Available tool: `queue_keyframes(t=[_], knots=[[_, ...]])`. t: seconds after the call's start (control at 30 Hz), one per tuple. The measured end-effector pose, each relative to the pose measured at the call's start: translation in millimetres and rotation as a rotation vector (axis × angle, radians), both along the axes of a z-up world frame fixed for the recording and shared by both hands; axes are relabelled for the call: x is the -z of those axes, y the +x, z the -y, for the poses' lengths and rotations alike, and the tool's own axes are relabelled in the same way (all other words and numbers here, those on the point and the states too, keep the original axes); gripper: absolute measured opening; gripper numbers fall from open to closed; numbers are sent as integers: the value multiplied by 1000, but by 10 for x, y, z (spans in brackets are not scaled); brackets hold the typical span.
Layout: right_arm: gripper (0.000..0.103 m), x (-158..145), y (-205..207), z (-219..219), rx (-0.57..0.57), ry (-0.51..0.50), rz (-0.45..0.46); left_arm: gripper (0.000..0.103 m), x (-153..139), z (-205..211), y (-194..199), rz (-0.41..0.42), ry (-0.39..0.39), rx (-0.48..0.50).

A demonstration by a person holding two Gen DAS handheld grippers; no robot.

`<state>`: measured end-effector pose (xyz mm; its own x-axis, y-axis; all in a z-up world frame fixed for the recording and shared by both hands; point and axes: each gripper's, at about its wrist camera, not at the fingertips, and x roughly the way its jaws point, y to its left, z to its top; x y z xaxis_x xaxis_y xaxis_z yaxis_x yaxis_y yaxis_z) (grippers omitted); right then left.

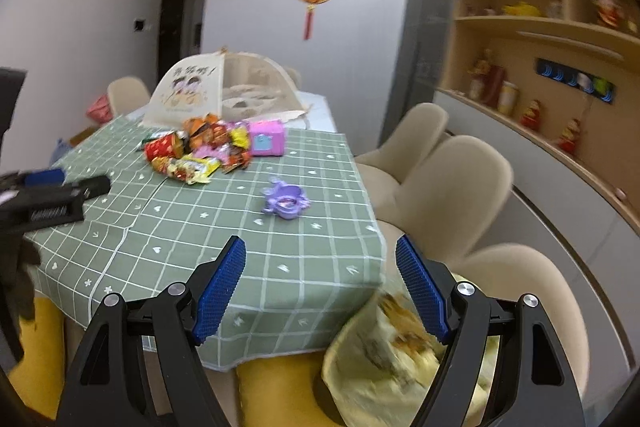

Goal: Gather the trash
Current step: 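Move both tools toward the snack pile on the table, then grasp the red paper cup with left tool while right tool grasps a gold snack wrapper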

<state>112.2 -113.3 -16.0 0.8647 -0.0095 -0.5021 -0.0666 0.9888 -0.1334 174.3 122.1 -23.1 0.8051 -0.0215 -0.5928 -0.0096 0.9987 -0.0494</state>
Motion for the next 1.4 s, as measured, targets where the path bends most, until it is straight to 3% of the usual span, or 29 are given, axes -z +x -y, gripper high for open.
queue_keyframes(t=[0.17,0.33,0.47,0.6,0.77,0.93,1.07,1.13,1.27,1.4], knots=[[74,65,554,-196,-27,30,-39,94,149,-440,638,-32,-22,8],[74,124,1123,-330,-9,97,-90,94,291,-796,1336,-70,63,18],[74,206,1488,-507,5,109,-138,94,426,-1101,1928,-139,15,139],[74,269,1819,-740,8,78,-175,91,541,-1326,2468,-173,61,257],[74,356,2160,-934,0,136,-236,81,738,-1526,3065,-266,75,359],[74,513,2512,-1102,8,205,-342,75,926,-1513,3454,-316,93,427],[74,598,2690,-1314,-17,145,-372,74,1016,-1519,3686,-372,55,436],[74,640,2754,-1437,-53,100,-381,63,1000,-1529,3697,-372,33,442],[74,758,2924,-1722,-171,54,-421,17,832,-1646,3522,-353,-18,396],[74,860,3101,-2041,-288,23,-427,16,775,-1909,3320,-374,-125,311]])
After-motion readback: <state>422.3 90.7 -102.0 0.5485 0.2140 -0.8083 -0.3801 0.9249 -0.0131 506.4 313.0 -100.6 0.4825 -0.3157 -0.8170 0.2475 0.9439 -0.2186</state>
